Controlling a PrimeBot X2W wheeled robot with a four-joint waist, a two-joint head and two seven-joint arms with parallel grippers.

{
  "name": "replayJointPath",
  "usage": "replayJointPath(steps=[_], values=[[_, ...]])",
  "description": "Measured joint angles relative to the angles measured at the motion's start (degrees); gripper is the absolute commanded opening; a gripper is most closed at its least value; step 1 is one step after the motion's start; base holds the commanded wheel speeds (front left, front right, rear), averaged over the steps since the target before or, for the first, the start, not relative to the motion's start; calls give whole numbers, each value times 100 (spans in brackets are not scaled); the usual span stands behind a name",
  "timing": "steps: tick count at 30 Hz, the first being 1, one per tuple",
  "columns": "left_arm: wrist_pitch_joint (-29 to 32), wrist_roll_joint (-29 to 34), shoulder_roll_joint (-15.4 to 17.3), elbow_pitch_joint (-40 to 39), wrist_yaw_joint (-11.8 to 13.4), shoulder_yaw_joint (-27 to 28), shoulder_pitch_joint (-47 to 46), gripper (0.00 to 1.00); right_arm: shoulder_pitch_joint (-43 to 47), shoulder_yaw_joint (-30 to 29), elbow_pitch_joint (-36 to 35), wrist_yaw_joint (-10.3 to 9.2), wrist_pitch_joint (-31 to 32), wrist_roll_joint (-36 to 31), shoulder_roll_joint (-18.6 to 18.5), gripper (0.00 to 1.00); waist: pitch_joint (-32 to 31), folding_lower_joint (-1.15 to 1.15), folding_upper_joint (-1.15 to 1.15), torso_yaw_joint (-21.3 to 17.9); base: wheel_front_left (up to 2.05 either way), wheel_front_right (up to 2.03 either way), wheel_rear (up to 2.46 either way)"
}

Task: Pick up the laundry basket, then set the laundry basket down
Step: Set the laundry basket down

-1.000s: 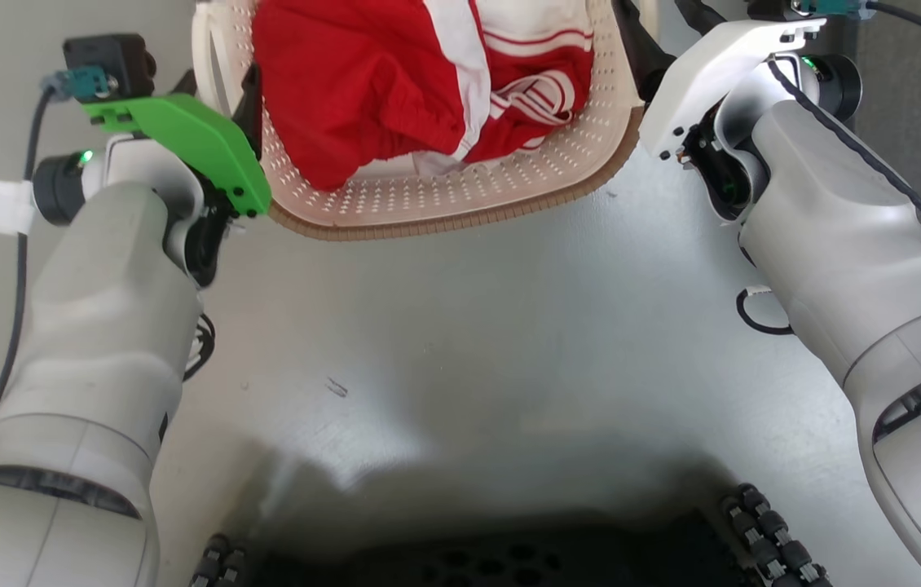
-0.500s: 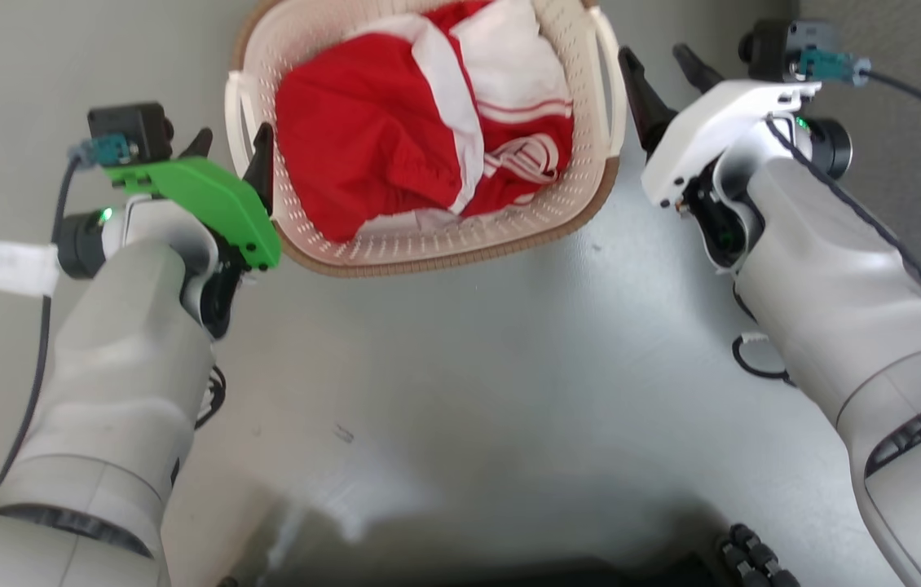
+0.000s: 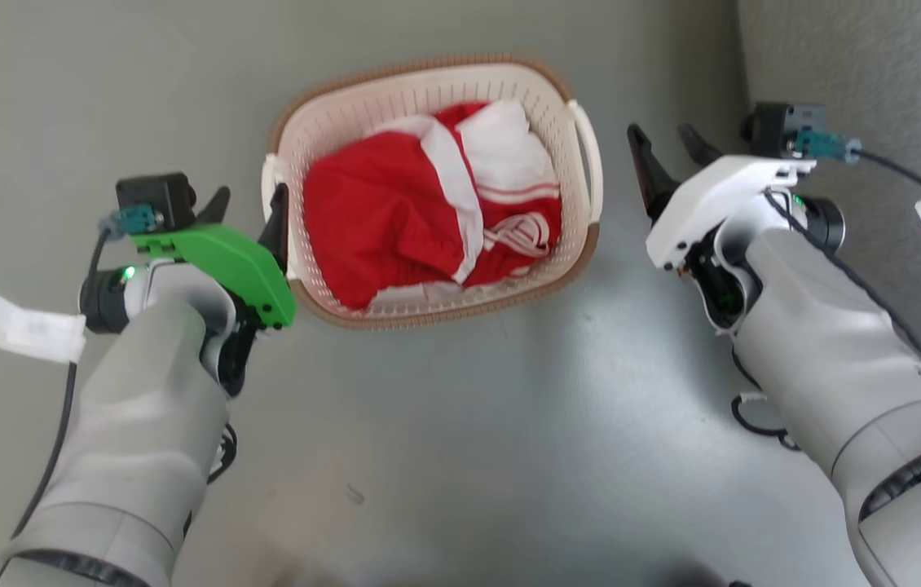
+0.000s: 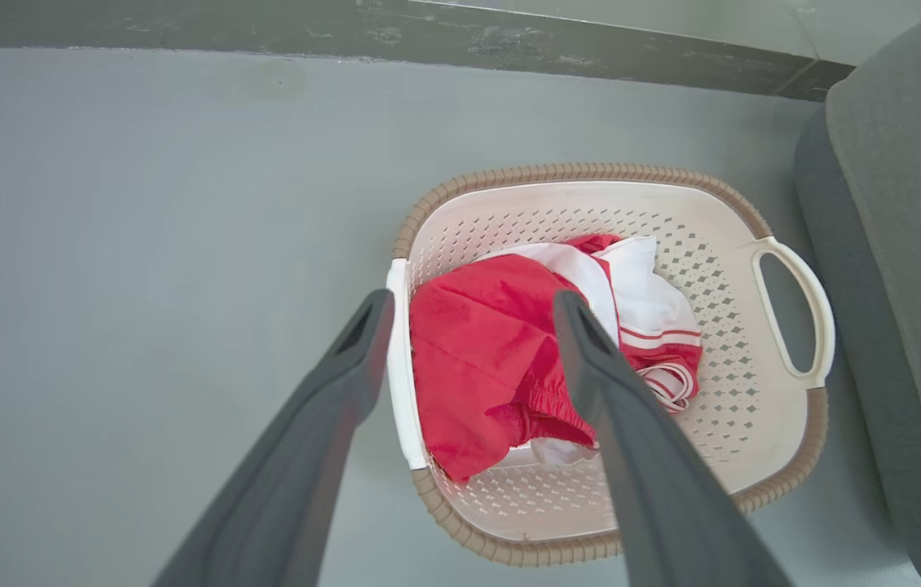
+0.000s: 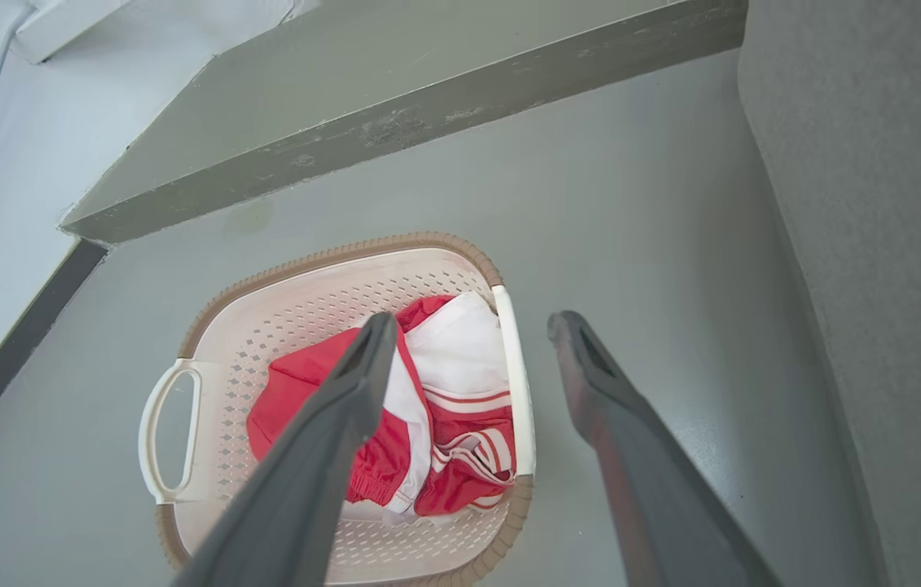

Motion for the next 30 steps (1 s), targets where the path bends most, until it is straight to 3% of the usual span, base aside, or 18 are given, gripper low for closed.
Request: replayJointPath(steps=[17, 22, 30], values=[[-99, 34, 156, -531, 0, 31, 792, 100, 820, -503, -1037, -316, -16, -348, -133, 100, -1264, 0, 0, -36, 0, 0, 0], [-99, 162, 367, -1044, 19, 294, 914, 100, 1156, -583, -1401, -550, -15, -634, -222, 100, -1631, 0, 0, -58, 0, 0, 0], [-99, 542, 579, -1905, 344, 589, 1489, 100, 1664, -875, -2335, -917, -15, -1192, -379, 100, -2142, 0, 0, -106, 0, 0, 0]])
